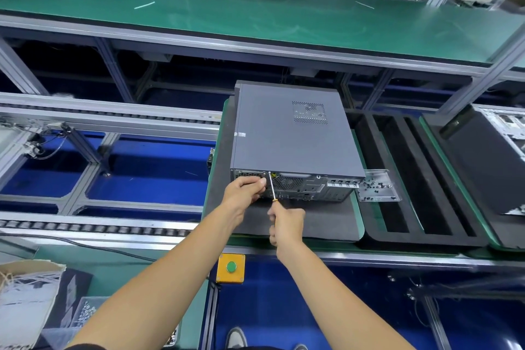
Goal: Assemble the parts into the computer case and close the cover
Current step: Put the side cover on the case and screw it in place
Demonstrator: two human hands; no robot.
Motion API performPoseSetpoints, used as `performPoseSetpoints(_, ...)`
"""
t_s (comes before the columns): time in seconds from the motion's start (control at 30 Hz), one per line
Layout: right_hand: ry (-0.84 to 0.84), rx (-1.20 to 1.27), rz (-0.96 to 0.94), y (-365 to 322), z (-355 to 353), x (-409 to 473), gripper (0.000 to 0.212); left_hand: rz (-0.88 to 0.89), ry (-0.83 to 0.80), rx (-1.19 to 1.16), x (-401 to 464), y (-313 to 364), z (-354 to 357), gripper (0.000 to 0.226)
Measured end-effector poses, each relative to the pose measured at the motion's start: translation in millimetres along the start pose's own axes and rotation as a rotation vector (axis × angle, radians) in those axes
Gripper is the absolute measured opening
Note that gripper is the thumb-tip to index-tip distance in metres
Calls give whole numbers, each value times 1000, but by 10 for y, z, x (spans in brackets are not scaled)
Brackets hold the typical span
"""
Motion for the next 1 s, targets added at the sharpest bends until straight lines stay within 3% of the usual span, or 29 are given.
performPoseSetpoints(0.1, 2, -13, -14, 6, -25, 0, 12, 2, -2, 2, 16, -21, -13, 10)
performPoseSetpoints(0.23, -49, 46, 138, -39, -17, -20, 27, -15, -14, -39, 16, -13, -4, 5)
performPoseSetpoints(0.4, 12, -48, -57, 28, -17, 3, 16, -68, -45, -104, -21, -5, -3, 5)
performPoseSetpoints(0.57, -69, 22, 86, -36, -28, -11, 26, -69, -103, -117, -39, 3, 8, 7)
performPoseSetpoints(0.77, 16, -69, -59, -9, -51, 16, 15, -74, -145, -105, -22, 36, 31, 11)
performPoseSetpoints(1.0, -52, -4, 63, -55, -35, 1, 26, -89, -144, -80, 2, 30, 58, 12)
Point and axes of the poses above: each hand's wrist, its own x-axis towards the middle knuckle, its own z-axis out of the palm, y = z × x, the point moved 1 cm from there along x, towards the middle knuckle, and after that the axes turned 6 degrees about -x, right-handed, at the moved point
